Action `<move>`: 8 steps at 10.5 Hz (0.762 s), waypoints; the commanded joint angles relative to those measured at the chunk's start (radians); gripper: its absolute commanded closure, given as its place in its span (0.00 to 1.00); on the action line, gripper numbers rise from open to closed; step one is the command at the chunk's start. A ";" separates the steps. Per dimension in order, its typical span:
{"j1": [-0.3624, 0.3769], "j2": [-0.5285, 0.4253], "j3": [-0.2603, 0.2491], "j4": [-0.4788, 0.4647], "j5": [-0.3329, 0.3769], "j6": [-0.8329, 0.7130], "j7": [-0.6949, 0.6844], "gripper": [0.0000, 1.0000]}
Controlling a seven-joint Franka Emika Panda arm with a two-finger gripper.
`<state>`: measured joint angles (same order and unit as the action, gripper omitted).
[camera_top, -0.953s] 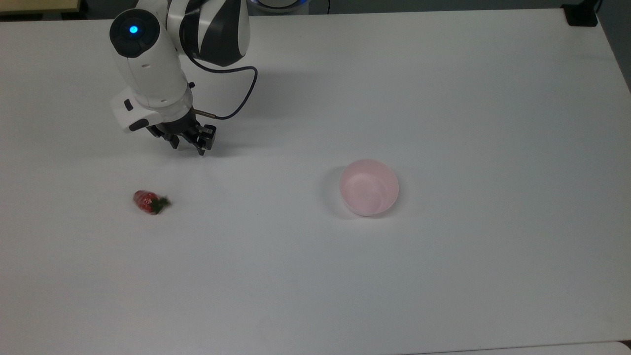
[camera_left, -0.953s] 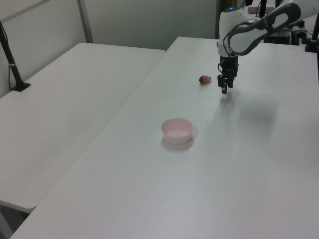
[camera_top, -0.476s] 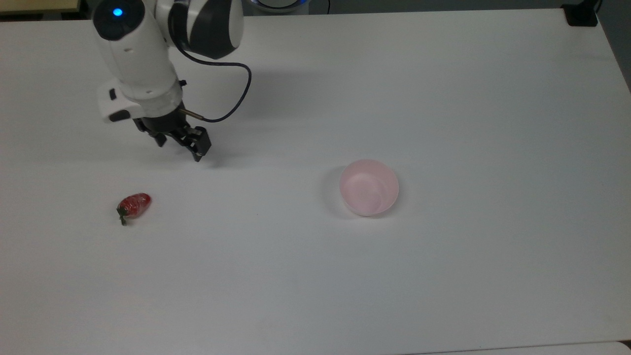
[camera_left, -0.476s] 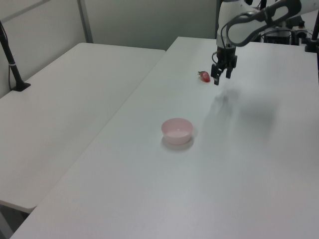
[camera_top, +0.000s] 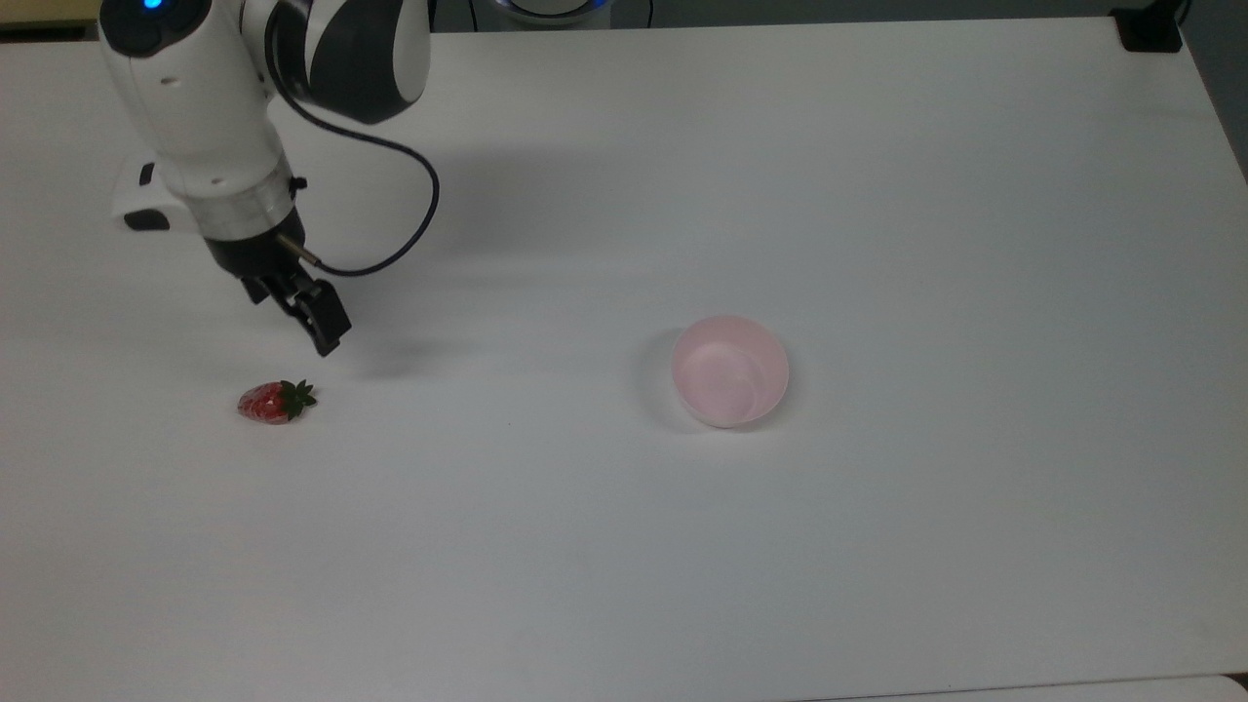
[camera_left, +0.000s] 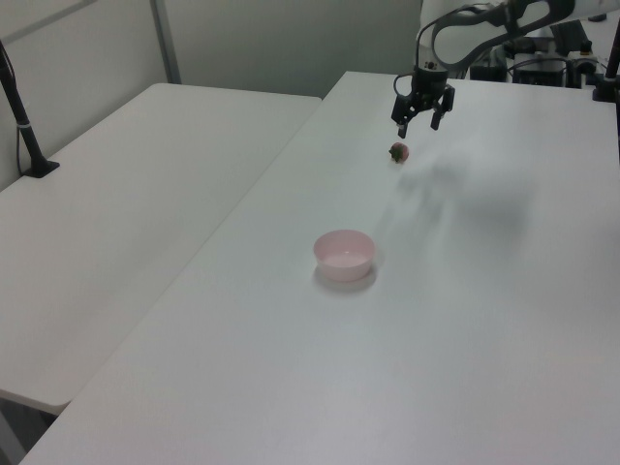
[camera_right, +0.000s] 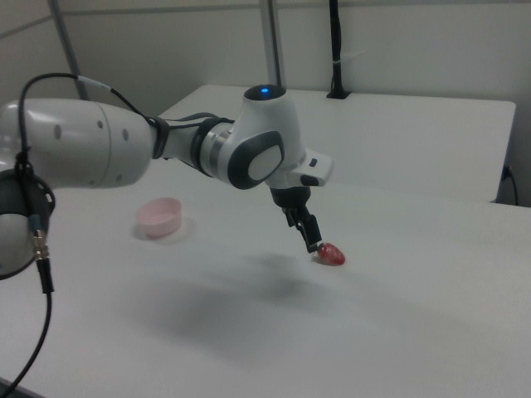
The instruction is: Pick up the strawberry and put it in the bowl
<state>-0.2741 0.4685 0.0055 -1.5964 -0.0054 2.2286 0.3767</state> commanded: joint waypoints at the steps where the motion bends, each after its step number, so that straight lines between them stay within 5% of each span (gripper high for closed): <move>1: -0.030 0.145 0.007 0.168 -0.004 0.077 0.049 0.00; 4: -0.057 0.166 0.004 0.161 0.019 0.206 0.398 0.04; 8: -0.063 0.165 0.005 0.107 0.030 0.197 0.502 0.04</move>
<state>-0.3377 0.6377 0.0048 -1.4558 0.0039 2.4239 0.8114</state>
